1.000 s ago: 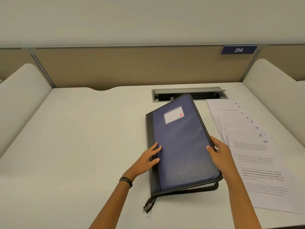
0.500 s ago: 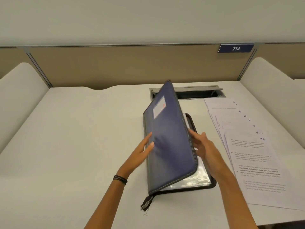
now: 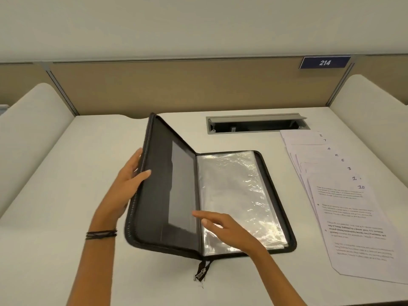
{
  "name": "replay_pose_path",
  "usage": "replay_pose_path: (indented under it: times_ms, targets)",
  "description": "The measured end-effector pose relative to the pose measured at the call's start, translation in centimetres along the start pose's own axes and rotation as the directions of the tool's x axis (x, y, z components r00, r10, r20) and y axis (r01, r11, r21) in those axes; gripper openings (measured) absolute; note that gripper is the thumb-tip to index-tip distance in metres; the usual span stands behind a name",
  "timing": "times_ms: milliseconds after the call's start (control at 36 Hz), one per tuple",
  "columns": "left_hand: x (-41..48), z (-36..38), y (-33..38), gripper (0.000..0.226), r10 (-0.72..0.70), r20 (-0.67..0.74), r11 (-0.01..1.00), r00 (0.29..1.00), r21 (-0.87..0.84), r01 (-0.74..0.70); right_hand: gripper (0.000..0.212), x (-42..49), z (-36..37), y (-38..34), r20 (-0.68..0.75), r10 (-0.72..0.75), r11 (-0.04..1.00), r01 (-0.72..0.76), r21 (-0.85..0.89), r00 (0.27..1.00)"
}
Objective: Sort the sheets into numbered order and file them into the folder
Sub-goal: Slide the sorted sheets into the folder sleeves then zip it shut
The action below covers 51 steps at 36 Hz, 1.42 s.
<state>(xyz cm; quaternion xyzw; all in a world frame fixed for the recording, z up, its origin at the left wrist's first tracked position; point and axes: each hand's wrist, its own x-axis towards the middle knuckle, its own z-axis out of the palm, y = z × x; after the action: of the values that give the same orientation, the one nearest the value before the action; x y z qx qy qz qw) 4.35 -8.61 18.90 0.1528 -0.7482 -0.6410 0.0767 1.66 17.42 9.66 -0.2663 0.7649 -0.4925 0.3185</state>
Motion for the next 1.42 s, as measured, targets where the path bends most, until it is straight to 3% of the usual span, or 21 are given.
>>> replay_pose_path:
  times_ms: [139, 250, 361, 472, 750, 889, 1028, 1194, 1417]
  targets:
    - [-0.4, -4.9, -4.3, 0.058, -0.107, -0.043, 0.993, 0.993, 0.052, 0.109, 0.041, 1.1, 0.7, 4.1, -0.084, 0.036, 0.996, -0.043, -0.082, 0.996]
    - [-0.3, -7.3, -7.9, 0.058, -0.201, -0.089, 0.973, 0.976, 0.098, 0.209, 0.044, 1.9, 0.9, 7.7, -0.138, 0.015, 0.961, -0.052, -0.272, 0.990]
    - [-0.2, -7.4, -10.5, 0.057, -0.253, -0.157, 0.952, 0.955, 0.136, 0.275, 0.070, 1.9, 0.8, 9.9, -0.221, -0.122, 0.917, 0.025, -0.398, 0.968]
    - [0.2, -6.5, -12.5, 0.054, -0.276, -0.267, 0.929, 0.923, 0.171, 0.327, 0.049, 1.7, 0.7, 10.6, -0.235, -0.190, 0.868, 0.052, -0.493, 0.953]
    - [-0.1, -4.4, -16.6, 0.049, -0.223, -0.415, 0.919, 0.882, 0.211, 0.332, 0.045, 1.8, 0.8, 11.3, -0.244, -0.222, 0.867, 0.076, -0.493, 0.944]
    - [0.2, -3.2, -17.0, 0.045, -0.160, -0.486, 0.930, 0.859, 0.217, 0.296, 0.063, 1.6, 0.3, 11.1, -0.249, -0.198, 0.903, 0.078, -0.422, 0.948]
    - [1.9, -1.5, -16.4, 0.045, -0.052, -0.479, 0.928, 0.876, 0.302, 0.220, 0.068, 0.5, -1.7, 10.5, -0.282, -0.195, 0.911, 0.067, -0.406, 0.939]
    - [4.2, 3.2, -14.4, 0.043, 0.054, -0.374, 0.929, 0.926, 0.359, 0.091, 0.036, -1.4, -6.3, 10.5, -0.402, -0.179, 0.925, 0.015, -0.379, 0.898]
    - [6.5, 12.2, -12.3, 0.039, 0.150, -0.179, 0.921, 0.972, 0.382, -0.072, 0.041, -4.7, -12.9, 12.2, -0.565, -0.200, 0.946, 0.009, -0.323, 0.801]
